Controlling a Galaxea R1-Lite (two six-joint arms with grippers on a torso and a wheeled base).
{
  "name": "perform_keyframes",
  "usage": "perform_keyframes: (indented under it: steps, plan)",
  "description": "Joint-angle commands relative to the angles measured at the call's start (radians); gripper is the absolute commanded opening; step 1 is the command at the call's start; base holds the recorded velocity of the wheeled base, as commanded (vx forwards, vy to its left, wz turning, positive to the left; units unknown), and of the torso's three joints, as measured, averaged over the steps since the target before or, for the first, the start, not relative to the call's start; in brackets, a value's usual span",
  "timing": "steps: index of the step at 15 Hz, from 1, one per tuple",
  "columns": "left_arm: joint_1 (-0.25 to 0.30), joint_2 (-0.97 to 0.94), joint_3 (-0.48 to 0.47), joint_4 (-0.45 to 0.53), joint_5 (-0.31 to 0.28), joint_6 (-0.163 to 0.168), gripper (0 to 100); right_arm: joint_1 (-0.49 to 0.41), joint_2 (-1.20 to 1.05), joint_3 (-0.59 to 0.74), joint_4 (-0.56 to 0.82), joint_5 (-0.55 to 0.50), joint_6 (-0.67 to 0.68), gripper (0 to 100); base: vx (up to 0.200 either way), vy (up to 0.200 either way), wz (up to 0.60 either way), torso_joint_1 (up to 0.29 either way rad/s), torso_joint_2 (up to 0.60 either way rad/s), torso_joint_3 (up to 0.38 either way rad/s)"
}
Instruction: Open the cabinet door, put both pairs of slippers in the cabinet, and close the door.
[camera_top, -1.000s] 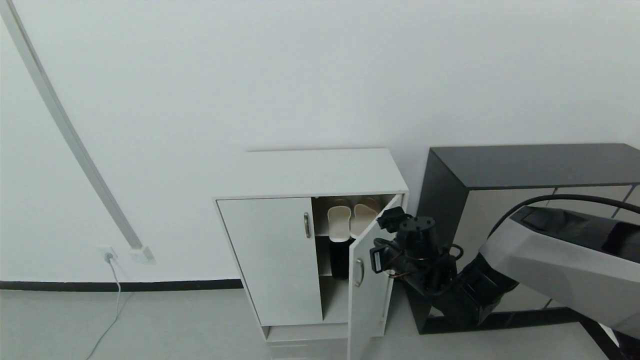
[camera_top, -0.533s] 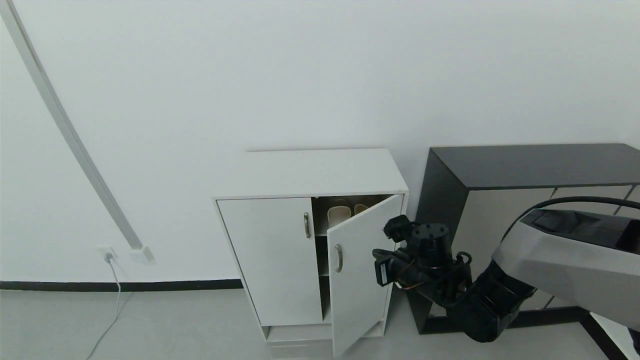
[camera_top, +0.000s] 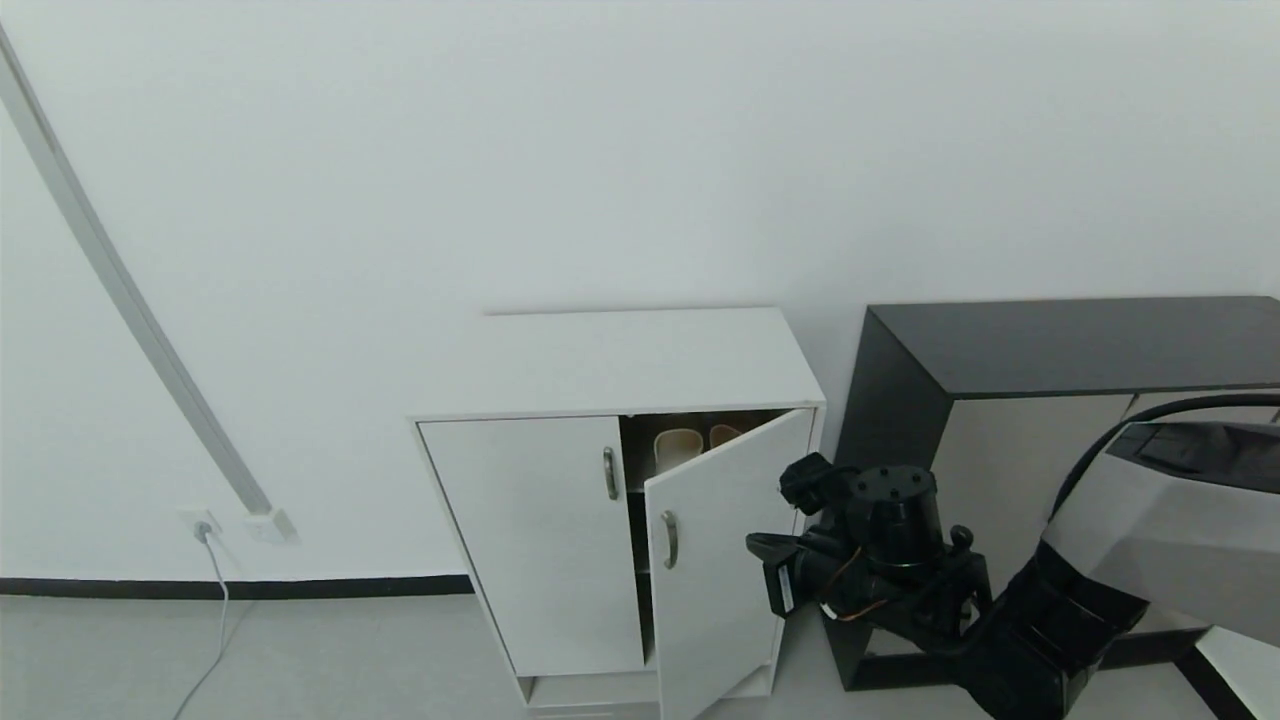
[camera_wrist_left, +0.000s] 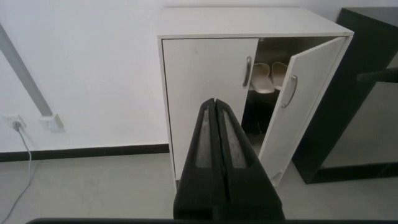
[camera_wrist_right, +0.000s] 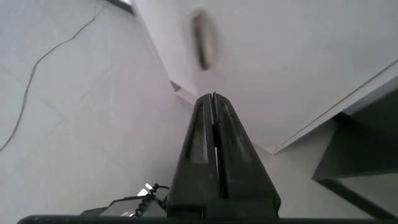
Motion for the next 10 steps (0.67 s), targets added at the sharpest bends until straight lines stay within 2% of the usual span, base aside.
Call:
perform_keyframes:
  steps: [1,6,10]
  plan:
    - [0.0,0.001,0.0,0.0,0.0,0.0,0,0.004,-0.017,0.017,0.0,0.0,0.0,0,0.2,0.0,0.0,0.007,0.0,0.002]
    - [0.0,0.001,0.0,0.0,0.0,-0.001,0,0.013,-0.015,0.02,0.003,0.0,0.0,0,0.2,0.0,0.0,0.002,0.0,0.004]
    - [0.0,0.001,0.0,0.0,0.0,-0.001,0,0.016,-0.009,0.02,0.006,0.0,0.0,0,0.0,0.0,0.0,0.0,0.0,0.0]
